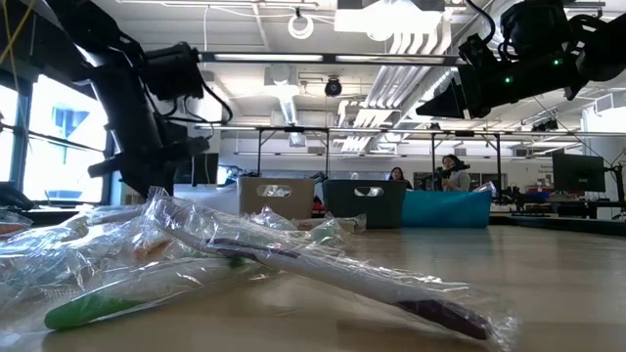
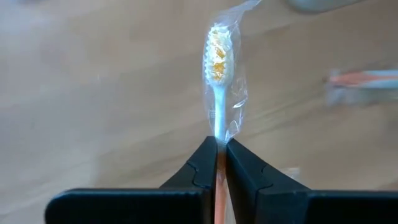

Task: Pick & Place Toothbrushes
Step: Put the orange toothbrush into the dark green bin

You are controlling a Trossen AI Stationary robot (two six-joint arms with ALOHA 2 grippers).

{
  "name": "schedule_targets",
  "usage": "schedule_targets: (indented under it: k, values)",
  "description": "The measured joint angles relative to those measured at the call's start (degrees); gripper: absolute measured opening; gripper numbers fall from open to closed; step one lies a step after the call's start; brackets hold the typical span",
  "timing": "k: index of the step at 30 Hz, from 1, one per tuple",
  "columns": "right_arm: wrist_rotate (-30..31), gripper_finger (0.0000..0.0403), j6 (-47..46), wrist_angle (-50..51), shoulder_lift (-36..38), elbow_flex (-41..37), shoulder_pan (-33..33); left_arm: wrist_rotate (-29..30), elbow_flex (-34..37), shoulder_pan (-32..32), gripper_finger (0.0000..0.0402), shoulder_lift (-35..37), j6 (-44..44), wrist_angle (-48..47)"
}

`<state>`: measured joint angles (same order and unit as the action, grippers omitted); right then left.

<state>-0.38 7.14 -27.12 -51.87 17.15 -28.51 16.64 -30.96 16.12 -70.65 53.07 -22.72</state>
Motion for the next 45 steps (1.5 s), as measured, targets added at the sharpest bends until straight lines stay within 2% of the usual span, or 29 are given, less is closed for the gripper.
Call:
schedule_targets:
  k: [14,21,32,45]
  values:
    - [0.0,0.0012,0.0,0.0,0.0,0.0,0.0,-2.2,-0.1,0.0,0.0017,15.6,-9.8,0.4]
    - [0.0,0.0012,0.0,0.0,0.0,0.0,0.0,-2.2,-0.1,0.0,0.0017,20.8,-13.7,1.3]
    - [0.0,0.0012,0.0,0.0,0.0,0.0,0.0,-7.2,-0.1,0.0,0.0017,21.7,-24.3,13.0]
    - [0.0,0.0012,0.0,0.0,0.0,0.0,0.0,-7.3,-0.1,0.0,0.0017,21.6,-29.9,23.2]
